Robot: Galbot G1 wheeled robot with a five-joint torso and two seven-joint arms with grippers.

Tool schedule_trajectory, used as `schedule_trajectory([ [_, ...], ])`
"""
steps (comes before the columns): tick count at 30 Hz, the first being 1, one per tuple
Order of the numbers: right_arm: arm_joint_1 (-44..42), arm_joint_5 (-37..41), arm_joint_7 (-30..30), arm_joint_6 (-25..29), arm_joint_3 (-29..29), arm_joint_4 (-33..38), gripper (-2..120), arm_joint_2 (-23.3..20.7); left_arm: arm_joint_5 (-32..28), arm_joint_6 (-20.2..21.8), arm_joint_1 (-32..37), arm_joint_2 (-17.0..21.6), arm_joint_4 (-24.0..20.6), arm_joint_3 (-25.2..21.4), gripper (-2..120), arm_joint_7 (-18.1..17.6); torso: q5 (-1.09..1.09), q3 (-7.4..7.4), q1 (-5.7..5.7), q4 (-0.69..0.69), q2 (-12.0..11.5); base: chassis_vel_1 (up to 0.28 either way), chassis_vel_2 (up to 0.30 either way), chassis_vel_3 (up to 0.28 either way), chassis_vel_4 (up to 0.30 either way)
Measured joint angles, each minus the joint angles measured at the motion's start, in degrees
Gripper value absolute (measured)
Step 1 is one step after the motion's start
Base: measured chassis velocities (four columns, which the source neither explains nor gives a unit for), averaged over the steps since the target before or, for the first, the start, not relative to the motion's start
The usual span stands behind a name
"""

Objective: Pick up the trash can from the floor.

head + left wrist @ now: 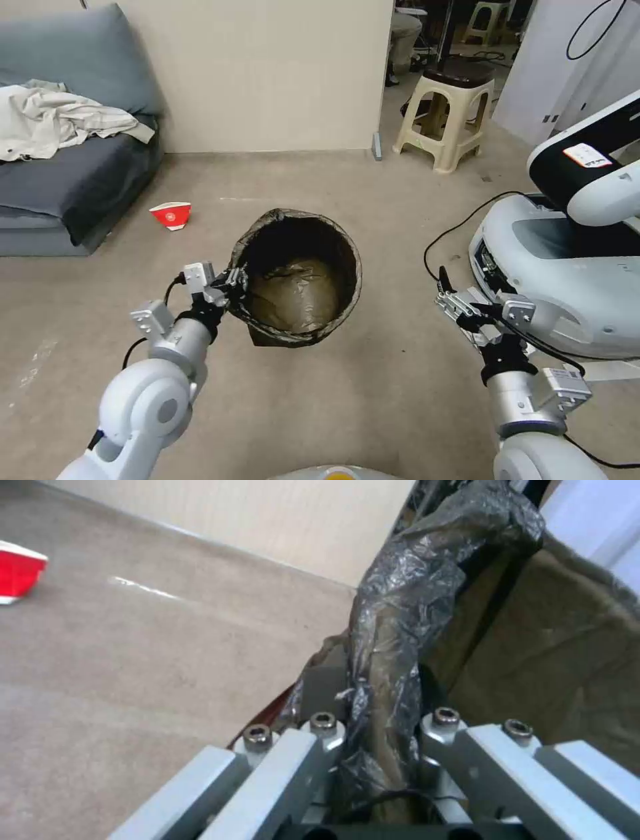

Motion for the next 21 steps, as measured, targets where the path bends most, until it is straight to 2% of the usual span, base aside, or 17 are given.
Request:
schedule_trajectory([
  [7,0.0,0.08,0.09,-0.02,0.08,0.42,100,-0.06,3.49,0.08,1.41,0.21,-0.91,-0.25,6,0.62,0.0,0.0,0.0,-0.01,0.0,0.0,0.0,0.0,0.0],
  [21,-0.01,0.16,0.15,-0.02,0.13,1.09,100,-0.04,6.63,-0.08,2.85,0.09,-1.28,0.1,6,1.61,0.0,0.0,0.0,0.0,0.0,0.0,0.0,0.0,0.0],
])
